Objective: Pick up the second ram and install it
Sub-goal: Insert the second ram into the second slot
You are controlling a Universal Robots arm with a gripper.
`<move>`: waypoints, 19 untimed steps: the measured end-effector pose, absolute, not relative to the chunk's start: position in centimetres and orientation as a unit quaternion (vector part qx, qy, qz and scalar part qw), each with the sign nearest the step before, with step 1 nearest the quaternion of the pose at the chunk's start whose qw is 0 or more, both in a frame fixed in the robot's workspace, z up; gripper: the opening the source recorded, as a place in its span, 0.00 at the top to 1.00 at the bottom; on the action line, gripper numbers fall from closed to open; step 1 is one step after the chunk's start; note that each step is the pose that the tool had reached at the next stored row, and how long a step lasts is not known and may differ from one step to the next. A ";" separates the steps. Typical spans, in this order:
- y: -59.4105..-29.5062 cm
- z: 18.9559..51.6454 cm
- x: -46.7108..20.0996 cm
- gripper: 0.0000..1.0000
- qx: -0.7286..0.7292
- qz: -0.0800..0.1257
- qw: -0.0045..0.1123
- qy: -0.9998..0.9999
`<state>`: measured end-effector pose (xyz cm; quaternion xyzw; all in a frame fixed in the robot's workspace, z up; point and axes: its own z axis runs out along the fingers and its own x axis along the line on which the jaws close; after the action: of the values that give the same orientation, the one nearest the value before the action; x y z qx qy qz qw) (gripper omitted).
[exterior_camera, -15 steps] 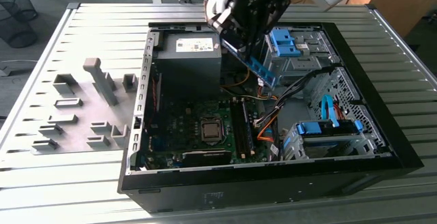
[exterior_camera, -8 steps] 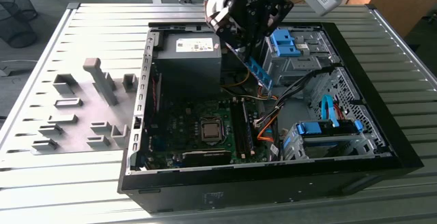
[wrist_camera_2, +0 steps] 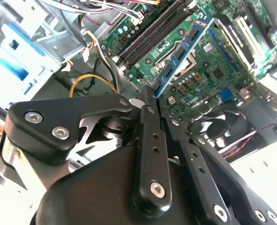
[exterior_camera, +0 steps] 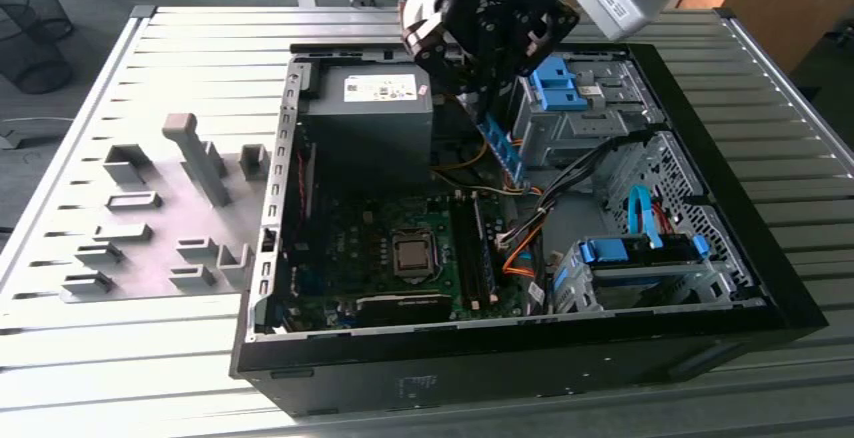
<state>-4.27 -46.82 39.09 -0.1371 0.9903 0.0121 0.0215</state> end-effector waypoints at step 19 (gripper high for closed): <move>-46.8 38.9 -4.3 0.86 -0.055 0.010 0.022 0.998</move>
<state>-4.27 -46.82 38.94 -0.0552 0.9982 0.0102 0.0225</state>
